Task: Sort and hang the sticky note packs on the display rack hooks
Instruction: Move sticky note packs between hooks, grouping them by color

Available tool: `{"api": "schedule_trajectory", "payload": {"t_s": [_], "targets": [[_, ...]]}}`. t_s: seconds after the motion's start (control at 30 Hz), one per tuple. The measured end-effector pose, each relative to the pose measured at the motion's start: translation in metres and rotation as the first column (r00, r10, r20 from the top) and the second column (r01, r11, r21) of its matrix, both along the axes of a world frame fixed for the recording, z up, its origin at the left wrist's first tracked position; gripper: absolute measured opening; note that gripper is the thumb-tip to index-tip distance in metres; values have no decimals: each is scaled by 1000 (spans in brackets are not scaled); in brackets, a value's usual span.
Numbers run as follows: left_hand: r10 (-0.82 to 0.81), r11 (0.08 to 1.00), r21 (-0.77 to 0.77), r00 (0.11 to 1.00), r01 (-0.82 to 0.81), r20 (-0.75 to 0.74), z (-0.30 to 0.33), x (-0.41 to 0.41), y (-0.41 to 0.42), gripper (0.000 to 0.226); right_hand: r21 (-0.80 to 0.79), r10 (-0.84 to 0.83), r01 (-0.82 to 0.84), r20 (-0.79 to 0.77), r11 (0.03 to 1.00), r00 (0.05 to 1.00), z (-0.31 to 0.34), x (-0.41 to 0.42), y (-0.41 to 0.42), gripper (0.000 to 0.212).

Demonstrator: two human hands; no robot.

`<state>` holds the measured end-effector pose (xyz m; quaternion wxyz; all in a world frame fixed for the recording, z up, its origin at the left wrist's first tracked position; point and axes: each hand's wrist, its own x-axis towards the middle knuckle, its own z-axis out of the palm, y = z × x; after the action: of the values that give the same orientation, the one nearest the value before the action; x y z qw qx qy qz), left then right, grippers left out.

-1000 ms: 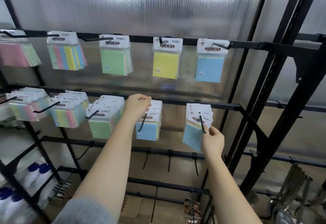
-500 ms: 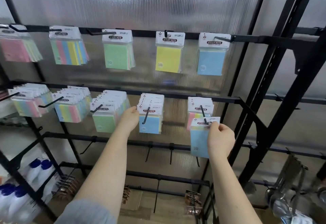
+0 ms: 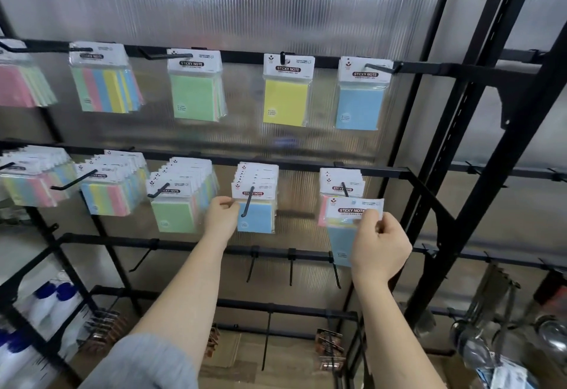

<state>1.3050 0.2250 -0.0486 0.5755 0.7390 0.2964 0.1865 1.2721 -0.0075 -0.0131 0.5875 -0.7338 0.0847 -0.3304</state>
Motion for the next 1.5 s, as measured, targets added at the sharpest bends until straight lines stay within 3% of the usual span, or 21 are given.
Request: {"api": "schedule_trajectory", "payload": {"t_s": [0.33,0.57,0.67,0.77,0.93,1.17,1.33,1.5], "targets": [[57,990,129,998,-60,26,-13,-1,-14,22,89,91,-110,195,990,977,13,7,-3,45],[-130,987,-75,984,140,124,-13,-7,-26,11,124,82,-107,197,986,977,11,13,-6,37],[-110,991,-65,986,118,127,-8,-9,-25,25,136,81,-108,189,985,979,10,14,-7,38],[-57,995,88,995,50,77,-6,-13,-21,43,150,96,-126,196,981,976,10,16,-7,42],[-50,960,279,995,24,86,-7,-32,-21,41,86,136,-158,219,984,966,17,13,-4,30],[-78,765,631,992,126,-102,25,-58,-12,43,86,155,-173,188,981,970,22,8,4,26],[-159,723,638,963,265,-218,44,-73,-1,43,112,172,-193,172,975,970,22,6,11,28],[-192,757,603,967,253,-165,67,-85,5,39,139,179,-201,154,970,972,21,9,12,23]]}}
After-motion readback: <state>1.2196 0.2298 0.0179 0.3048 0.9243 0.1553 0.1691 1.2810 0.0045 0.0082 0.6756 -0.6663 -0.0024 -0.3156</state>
